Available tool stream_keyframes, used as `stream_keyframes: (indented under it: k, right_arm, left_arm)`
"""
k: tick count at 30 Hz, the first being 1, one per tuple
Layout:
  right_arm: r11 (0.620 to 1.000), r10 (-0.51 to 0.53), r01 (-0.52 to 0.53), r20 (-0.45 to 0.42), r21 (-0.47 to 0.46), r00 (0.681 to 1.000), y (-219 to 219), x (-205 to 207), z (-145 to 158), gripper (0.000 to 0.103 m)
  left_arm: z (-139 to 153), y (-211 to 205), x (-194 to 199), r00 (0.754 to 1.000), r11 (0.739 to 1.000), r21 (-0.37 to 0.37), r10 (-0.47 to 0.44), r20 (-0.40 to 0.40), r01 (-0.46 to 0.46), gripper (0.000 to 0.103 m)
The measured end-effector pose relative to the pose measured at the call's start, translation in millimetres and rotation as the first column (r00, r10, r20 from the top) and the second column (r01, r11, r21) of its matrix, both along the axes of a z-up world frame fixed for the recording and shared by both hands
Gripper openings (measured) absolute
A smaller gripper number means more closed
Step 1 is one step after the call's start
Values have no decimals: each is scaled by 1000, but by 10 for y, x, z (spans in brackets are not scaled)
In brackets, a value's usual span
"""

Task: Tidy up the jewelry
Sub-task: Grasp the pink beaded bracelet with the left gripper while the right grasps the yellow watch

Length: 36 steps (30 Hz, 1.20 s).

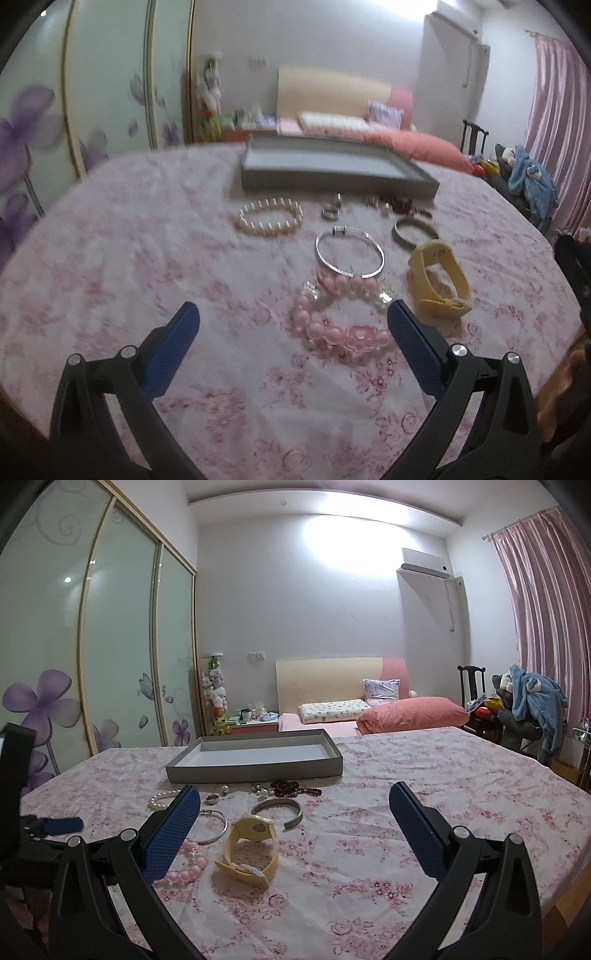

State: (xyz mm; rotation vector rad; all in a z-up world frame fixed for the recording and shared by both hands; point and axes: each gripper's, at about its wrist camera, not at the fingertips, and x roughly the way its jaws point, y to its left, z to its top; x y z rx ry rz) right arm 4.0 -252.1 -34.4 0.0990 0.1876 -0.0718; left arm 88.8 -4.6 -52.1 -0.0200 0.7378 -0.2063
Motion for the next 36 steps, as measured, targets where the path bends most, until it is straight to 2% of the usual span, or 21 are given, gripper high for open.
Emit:
stream_keyframes:
  k: [2, 6, 7, 9, 13, 16, 18, 22, 26, 31, 36]
  right_arm:
    - [1000, -4, 4, -7, 8, 1000, -13, 19, -10, 101]
    - [1000, -7, 7, -20, 20, 1000, -48, 39, -31, 101]
    - [1000, -8, 9, -22, 21, 1000, -56, 50, -32, 101]
    - [1000, -13, 13, -27, 24, 1000, -72, 73, -32, 101]
    - [999, -15, 16, -38, 37, 999, -109, 116, -42, 101]
    - [999, -15, 17, -51, 41, 999, -118, 139, -56, 101]
    - [999, -13, 15, -60, 42, 998, -118, 157, -61, 101]
    - [999, -1, 4, -89, 35, 996, -108, 233, -48, 101]
    - [999, 26, -22, -168, 23, 986, -75, 395, -46, 101]
    - [995, 91, -71, -339, 72, 936, 3, 738, -140, 101]
    - [990, 127, -86, -463, 107, 877, 140, 1002, -268, 101]
  left_arm:
    - [-79, -19, 133, 998, 1000, 6, -6, -59, 6, 82]
    - [-216, -92, 335, 987, 999, 32, -37, -154, 42, 67]
    - [-245, -116, 378, 985, 998, 43, -40, -168, 48, 60]
    - [-255, -162, 404, 985, 995, 78, -42, -166, 55, 54]
    - [-247, -220, 441, 983, 992, 100, -62, -172, 80, 34]
    - [-249, -261, 450, 984, 989, 118, -71, -166, 91, 28]
    - [-258, -287, 471, 985, 987, 133, -69, -157, 90, 19]
    - [-257, -268, 485, 986, 986, 134, -80, -143, 99, 15]
    - [-242, -93, 535, 989, 990, 129, -45, -138, 63, 15]
    - [-227, 278, 614, 990, 991, 127, 48, -130, -32, 14]
    - [-211, 599, 640, 985, 988, 116, 119, -125, -104, 14]
